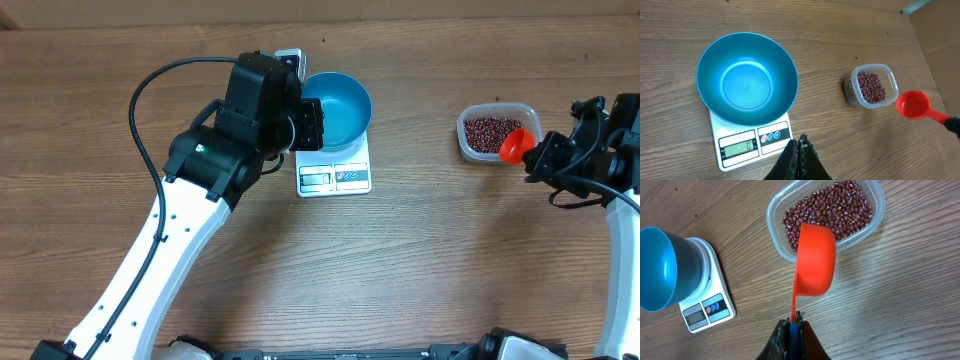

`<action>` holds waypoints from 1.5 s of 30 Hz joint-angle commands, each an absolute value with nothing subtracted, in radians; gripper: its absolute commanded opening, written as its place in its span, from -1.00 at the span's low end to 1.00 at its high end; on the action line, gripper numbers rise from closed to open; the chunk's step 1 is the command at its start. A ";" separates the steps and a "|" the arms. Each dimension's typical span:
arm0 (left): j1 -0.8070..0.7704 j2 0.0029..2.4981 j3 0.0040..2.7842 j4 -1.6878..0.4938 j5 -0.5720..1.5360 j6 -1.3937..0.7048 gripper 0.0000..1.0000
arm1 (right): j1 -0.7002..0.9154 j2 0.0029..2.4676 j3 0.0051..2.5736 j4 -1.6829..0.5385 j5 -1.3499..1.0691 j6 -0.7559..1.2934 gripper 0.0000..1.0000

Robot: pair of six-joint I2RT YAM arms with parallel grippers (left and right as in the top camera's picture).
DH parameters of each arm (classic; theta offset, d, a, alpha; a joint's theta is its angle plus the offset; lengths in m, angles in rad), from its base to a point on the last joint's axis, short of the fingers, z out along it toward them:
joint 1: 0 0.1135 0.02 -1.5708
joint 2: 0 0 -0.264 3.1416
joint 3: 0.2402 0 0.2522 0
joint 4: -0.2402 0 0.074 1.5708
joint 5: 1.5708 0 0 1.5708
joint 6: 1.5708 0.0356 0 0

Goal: Scoop item into bowl and weigh 150g on scale

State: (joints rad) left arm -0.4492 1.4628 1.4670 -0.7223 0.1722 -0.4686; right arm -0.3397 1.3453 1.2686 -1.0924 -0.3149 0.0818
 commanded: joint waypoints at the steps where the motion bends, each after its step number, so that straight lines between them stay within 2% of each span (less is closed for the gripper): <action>1: -0.446 1.472 1.495 -0.723 0.176 -0.471 -0.92 | -0.340 1.332 1.291 -1.088 -0.324 0.076 -0.93; 45: -0.446 1.531 1.495 -0.720 0.173 -0.471 -0.91 | -0.340 1.333 1.291 -1.062 -0.335 0.073 -0.93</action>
State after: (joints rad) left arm -0.4492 1.5036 1.4670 -0.7219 0.1722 -0.4686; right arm -0.3397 1.3453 1.2682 -1.0729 -0.3183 0.0784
